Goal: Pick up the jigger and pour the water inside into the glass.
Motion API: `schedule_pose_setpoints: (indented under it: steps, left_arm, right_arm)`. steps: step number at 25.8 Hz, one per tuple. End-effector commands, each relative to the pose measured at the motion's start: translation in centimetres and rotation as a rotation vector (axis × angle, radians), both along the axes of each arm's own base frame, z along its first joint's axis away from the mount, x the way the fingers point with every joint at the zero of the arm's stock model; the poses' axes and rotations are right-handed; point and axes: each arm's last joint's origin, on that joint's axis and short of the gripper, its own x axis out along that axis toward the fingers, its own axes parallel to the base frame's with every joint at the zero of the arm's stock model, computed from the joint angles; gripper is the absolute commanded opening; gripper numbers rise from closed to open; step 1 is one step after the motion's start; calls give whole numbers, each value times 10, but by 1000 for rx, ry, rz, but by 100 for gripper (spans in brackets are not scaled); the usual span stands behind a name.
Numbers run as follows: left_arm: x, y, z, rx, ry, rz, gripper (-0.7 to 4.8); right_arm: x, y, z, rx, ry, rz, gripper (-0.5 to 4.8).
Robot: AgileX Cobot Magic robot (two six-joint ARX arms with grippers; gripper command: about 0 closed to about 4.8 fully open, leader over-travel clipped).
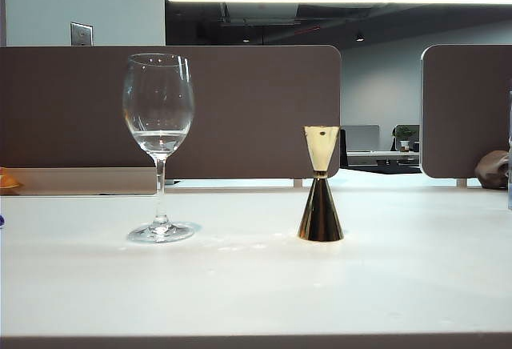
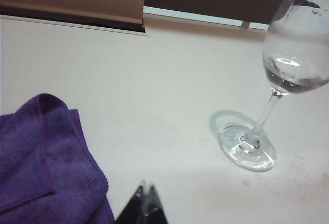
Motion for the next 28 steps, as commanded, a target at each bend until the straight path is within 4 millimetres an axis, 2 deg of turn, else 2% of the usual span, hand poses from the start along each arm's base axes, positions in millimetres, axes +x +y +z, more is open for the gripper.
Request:
schedule_pose_setpoints:
  steps: [1, 8, 14, 16, 18, 19, 22, 28]
  left_arm:
    - [0, 0, 1, 1, -11, 3, -5]
    - [0, 0, 1, 1, -11, 3, -5]
    - [0, 0, 1, 1, -11, 3, -5]
    - [0, 0, 1, 1, -11, 3, -5]
    - [0, 0, 1, 1, -11, 3, -5]
    - [0, 0, 1, 1, -11, 3, -5]
    - [0, 0, 1, 1, -11, 3, -5]
    - [0, 0, 1, 1, -11, 3, -5]
  right_arm:
    - [-6, -2, 40, 25, -138, -43, 45]
    - [-37, -8, 112, -129, -193, -57, 28]
    - [-54, -10, 151, -268, -13, -37, 21]
    - [-48, -9, 160, -290, 91, -21, 21]
    - [-32, -6, 168, -307, 188, -3, 22]
    - [-16, -3, 172, -311, 236, 33, 23]
    - [9, 5, 175, -291, 241, 145, 61]
    - [71, 21, 169, -237, 205, 356, 62]
